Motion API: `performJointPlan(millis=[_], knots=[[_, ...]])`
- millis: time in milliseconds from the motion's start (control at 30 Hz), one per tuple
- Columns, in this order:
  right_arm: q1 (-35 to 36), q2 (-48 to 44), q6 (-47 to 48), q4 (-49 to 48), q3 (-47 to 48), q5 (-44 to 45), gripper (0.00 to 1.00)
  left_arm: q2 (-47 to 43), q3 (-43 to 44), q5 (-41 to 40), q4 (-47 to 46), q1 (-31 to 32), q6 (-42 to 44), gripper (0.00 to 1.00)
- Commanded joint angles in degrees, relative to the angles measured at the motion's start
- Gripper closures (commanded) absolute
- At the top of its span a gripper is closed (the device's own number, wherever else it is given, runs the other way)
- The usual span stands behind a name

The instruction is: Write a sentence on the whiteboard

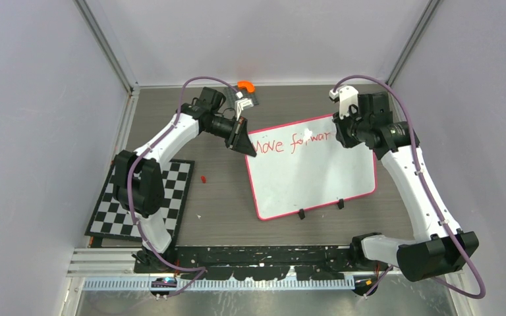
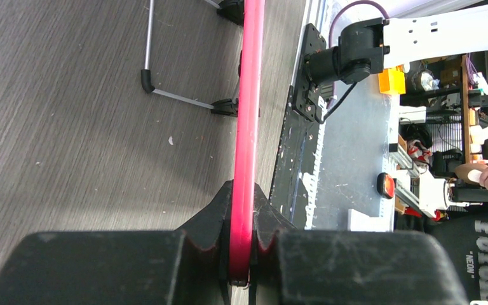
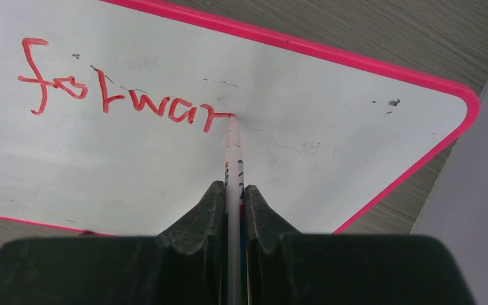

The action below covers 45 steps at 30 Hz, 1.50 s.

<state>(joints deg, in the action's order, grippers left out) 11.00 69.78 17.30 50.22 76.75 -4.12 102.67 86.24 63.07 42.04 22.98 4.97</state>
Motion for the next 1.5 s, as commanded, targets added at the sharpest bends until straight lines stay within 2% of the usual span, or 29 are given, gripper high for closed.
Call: performJointPlan(millis=[0,100,200,367,633,1067,1467], knots=[[-0.39,-2.03,0.27,0.01,2.77,-1.93,1.0,0.45,1.92,-1.63,0.23,0.79,-0.23,1.0],[-0.35,-3.67,-0.41,1.7,3.0,-3.53,1.0,0.25,1.83,-1.59,0.05,0.8,-0.29,1.0],[-0.41,-4.46,-0.03,1.71,1.74,-1.32,1.0,0.38,2.04,-1.46,0.01,0.84,-0.43,1.0],[-0.42,-3.42,0.36,0.34,0.34,2.96,1.0,0.43,2.23,-1.37,-0.03,0.92,-0.58,1.0],[-0.42,-1.22,0.21,-1.21,1.25,3.59,1.0,0.3,2.01,-0.73,-0.61,0.92,-1.51,1.0],[-0.41,1.29,-0.25,-3.0,2.75,2.27,1.0,0.38,2.18,-0.33,-1.04,0.92,-1.95,1.0],[-0.39,-0.22,0.05,-1.95,1.62,-0.85,1.0,0.6,2.25,-0.55,-0.82,0.92,-1.55,1.0]])
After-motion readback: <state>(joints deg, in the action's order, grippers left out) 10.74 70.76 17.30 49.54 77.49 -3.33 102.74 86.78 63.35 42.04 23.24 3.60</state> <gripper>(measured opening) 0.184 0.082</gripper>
